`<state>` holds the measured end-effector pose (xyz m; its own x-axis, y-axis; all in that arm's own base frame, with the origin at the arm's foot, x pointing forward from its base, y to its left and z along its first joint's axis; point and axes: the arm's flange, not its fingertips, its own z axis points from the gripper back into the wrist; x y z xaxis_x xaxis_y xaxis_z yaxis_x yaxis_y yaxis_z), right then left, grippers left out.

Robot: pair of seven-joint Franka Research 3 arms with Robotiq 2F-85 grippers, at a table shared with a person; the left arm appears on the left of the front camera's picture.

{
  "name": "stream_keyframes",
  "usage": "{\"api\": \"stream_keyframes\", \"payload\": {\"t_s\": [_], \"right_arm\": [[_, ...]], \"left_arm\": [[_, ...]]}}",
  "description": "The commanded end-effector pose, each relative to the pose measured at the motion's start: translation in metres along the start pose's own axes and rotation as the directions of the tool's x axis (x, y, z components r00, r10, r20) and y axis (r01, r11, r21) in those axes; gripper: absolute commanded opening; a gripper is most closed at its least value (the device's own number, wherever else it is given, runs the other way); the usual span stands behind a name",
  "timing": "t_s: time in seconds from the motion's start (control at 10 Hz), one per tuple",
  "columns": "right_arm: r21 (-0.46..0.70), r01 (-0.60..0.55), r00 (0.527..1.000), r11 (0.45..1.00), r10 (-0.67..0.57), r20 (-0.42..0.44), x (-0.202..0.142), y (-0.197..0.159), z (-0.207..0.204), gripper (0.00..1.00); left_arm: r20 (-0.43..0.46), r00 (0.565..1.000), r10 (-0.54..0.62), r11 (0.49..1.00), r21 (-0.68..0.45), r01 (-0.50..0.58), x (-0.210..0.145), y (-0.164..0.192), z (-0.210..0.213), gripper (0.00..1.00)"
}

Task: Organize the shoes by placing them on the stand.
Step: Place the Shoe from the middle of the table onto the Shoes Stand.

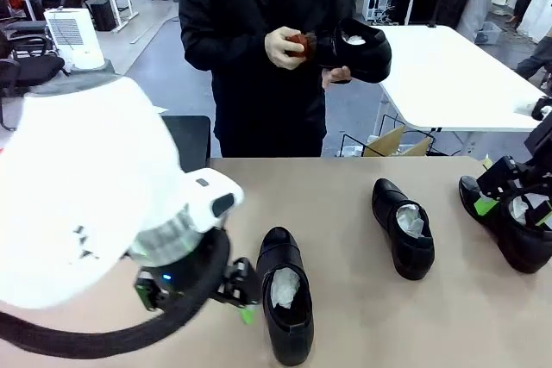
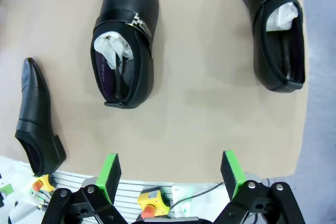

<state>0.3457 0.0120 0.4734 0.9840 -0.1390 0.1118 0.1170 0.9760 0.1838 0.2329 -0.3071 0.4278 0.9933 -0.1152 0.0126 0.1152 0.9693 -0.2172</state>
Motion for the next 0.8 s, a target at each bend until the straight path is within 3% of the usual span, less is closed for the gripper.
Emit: {"api": "stream_keyframes", "payload": {"t_s": [0.0, 0.7], "right_arm": [[-0.003, -0.003, 1.0, 1.0, 0.003, 0.005, 0.0, -0.001, 0.001, 1.0], [-0.003, -0.003, 1.0, 1.0, 0.003, 0.005, 0.0, -0.001, 0.001, 1.0]], "left_arm": [[0.002, 0.999, 0.04, 0.998, 0.043, -0.04, 0.014, -0.02, -0.009, 1.0], [0.083, 0.985, 0.151, 0.986, 0.051, -0.156, 0.049, -0.04, -0.049, 1.0]]}}
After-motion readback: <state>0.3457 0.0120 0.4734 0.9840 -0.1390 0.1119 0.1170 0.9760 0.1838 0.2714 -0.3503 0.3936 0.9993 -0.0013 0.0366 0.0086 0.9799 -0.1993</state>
